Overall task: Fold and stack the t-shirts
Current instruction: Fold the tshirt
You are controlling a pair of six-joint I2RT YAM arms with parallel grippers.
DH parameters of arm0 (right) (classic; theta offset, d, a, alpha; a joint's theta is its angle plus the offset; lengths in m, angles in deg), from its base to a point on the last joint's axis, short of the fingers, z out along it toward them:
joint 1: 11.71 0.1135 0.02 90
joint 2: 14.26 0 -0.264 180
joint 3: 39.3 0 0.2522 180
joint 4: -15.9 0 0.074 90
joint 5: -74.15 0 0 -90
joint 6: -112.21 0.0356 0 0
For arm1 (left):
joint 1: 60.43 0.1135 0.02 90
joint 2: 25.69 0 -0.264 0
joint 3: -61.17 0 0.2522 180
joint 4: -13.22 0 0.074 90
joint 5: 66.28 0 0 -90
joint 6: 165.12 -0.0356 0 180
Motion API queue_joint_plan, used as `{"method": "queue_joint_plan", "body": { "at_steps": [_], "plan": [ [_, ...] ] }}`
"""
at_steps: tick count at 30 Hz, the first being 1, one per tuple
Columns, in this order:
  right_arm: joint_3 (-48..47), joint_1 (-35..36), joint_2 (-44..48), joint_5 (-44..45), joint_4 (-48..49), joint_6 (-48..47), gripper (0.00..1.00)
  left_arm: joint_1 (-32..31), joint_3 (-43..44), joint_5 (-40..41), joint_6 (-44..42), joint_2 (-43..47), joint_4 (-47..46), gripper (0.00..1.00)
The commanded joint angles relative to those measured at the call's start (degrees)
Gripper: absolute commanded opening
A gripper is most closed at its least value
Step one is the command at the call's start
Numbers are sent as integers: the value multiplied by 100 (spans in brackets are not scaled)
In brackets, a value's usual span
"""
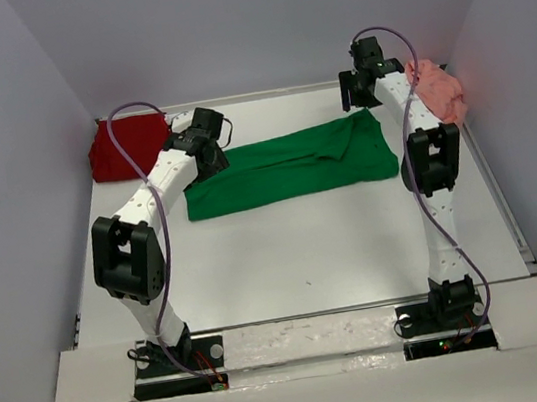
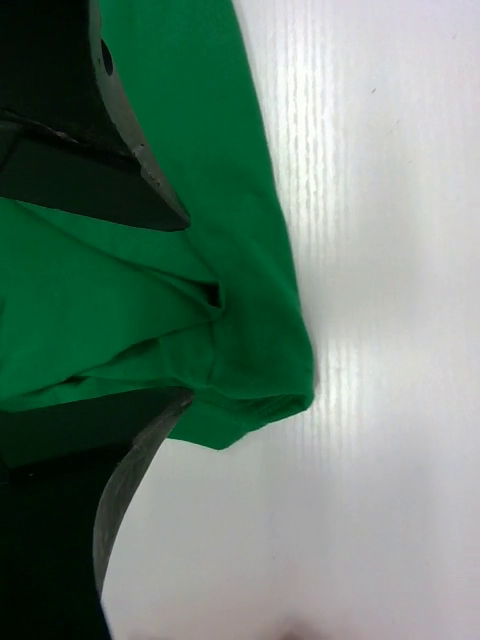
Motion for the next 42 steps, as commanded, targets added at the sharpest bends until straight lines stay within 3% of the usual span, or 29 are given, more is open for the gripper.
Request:
{"method": "queue_joint_plan", "body": {
  "at_steps": [1,6,9,14,25,42],
  "plan": [
    [-408,-37,626,-276,234,262,68,-24,57,98,-117,153,-114,83],
    [2287,-37,2199,-1323,1224,616,66,-209,303,98,-214,21,-123,83],
    [2897,15,2570,-1551,1121,792,65,-367,462,194,-267,-15,-35,83],
    [3546,270,2746,-1554,1006,643,52,-473,243,371,-276,117,-140,82],
    [3767,657,2298,-1359,1076,713,52,-482,128,238,-364,266,-202,82],
    [3873,657,1964,-1298,1270,696,50,-455,49,221,-425,258,-219,83]
  ]
}}
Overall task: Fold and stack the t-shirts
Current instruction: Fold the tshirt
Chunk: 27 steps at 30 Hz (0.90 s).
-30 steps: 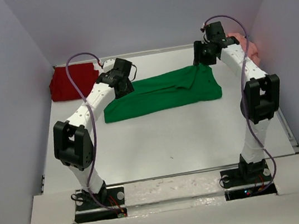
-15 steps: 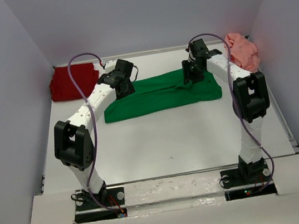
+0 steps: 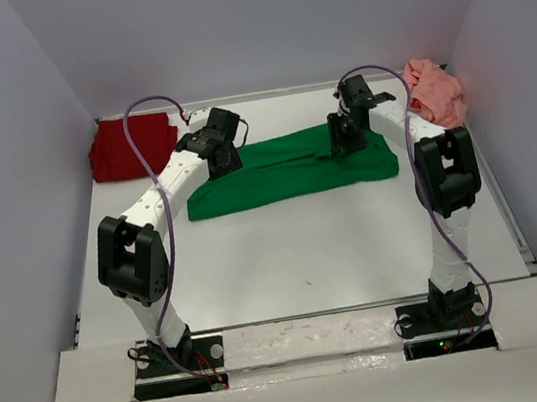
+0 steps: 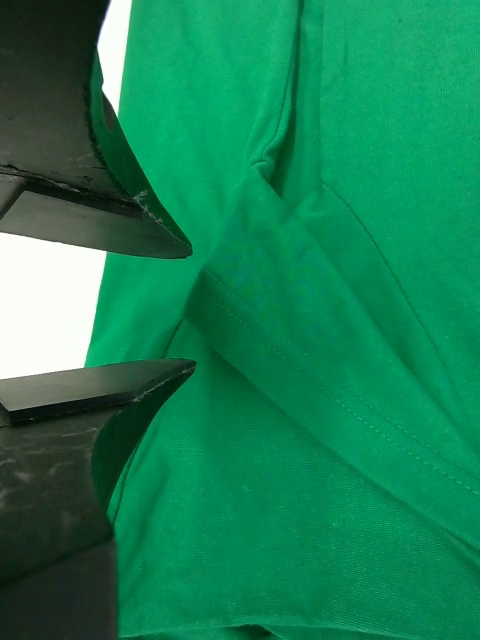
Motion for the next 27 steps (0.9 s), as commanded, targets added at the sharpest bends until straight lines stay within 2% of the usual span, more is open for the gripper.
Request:
{"method": "queue_joint_plan", "body": {
  "at_steps": [1,14,22,27],
  "plan": [
    [7,6,-119,40,288,9,50,34,-30,114,-89,271,-51,83],
    [-195,59,-409,-162,332,36,45,87,-179,88,-124,341,-121,82],
    [-301,243,-480,83,341,-26,17,96,-267,9,-141,271,-218,82],
    [-424,383,-453,312,332,-105,9,96,-363,-71,-141,253,-271,83]
  ]
}}
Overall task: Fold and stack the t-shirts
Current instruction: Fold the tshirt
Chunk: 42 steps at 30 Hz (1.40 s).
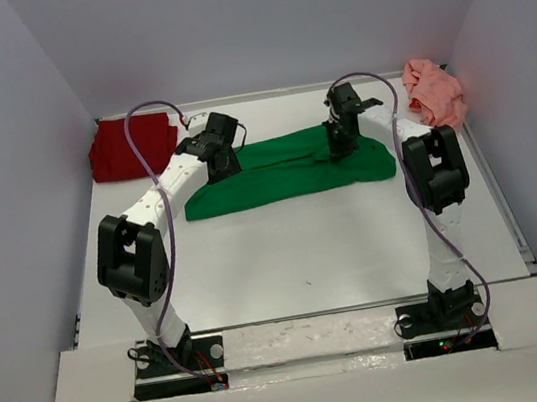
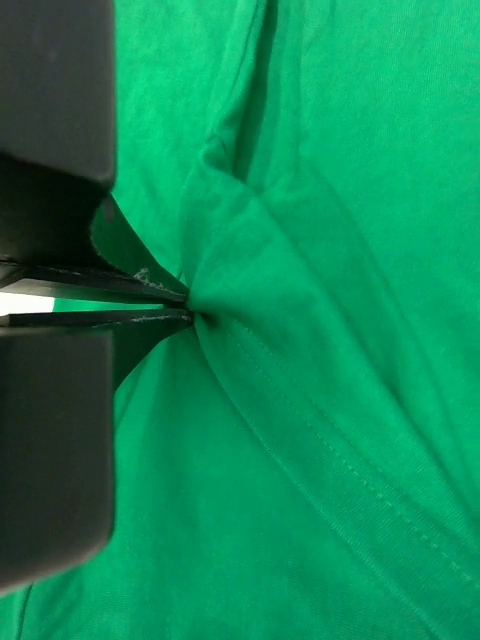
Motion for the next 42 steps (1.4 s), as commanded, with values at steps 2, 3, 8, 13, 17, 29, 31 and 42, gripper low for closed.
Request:
{"method": "queue_joint_plan", "body": {
  "at_steps": [2,3,8,13,17,29,31,42],
  "plan": [
    [-376,252,3,278,182,-120,4,17,-141,-5,-78,242,-116,82],
    [-446,253,12,365,164,-146,4,17,-150,-14,-78,234,-116,83],
    [-561,314,109,708,85,-147,4,17,-202,-40,-78,251,-151,83],
    [-762,314,30,700,76,-296,0,17,-211,-49,-95,278,-151,82],
    [-1113,314,-137,849,59,-427,0,9,-264,-49,-95,304,-160,82],
    [-3055,314,-1314,199,-415,-867,0,17,-317,-67,-157,278,-178,82],
    [-3495,314,-1639,-3,-635,-990,8,17,-264,-40,-166,286,-160,83],
    [-3435,314,-1790,84,-355,-1579,73,17,-360,-93,-219,207,-239,82]
  ]
}}
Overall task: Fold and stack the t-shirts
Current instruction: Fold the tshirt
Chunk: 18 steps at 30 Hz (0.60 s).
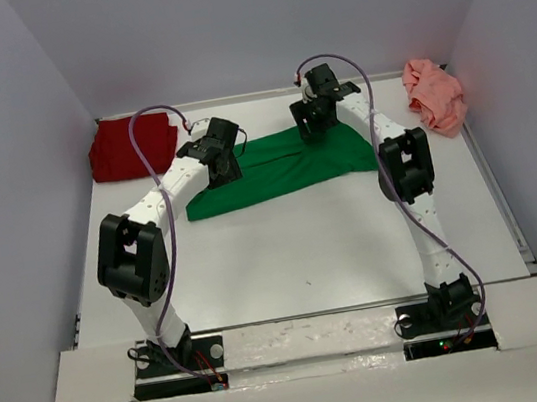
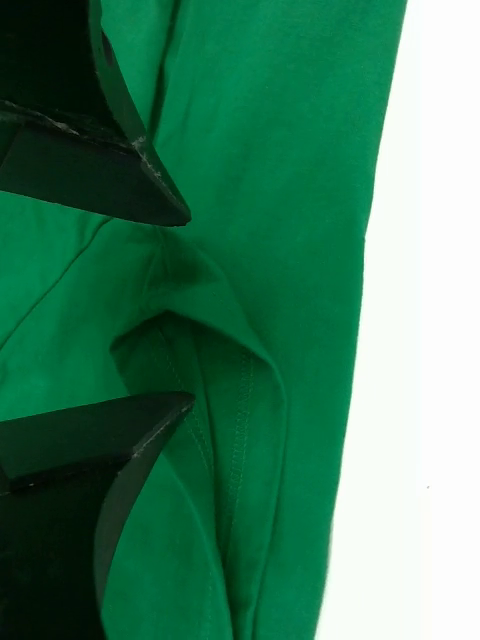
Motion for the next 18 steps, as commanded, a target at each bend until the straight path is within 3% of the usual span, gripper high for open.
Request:
{"method": "queue_joint_plan", "body": {
  "at_steps": [1,10,16,18],
  "plan": [
    [-67,11,131,147,213,-272,74,17,-48,38,-79,212,-81,82],
    [1373,11,1406,788,645,79,75,26,-31,407,-193,1,-134,83],
    [1964,11,1819,1404,653,71,75,359,407,-295,-351,-289,-187,81],
    [2017,11,1907,1502,592,62,76,518,575,-349,-456,-377,-161,75]
  ]
}}
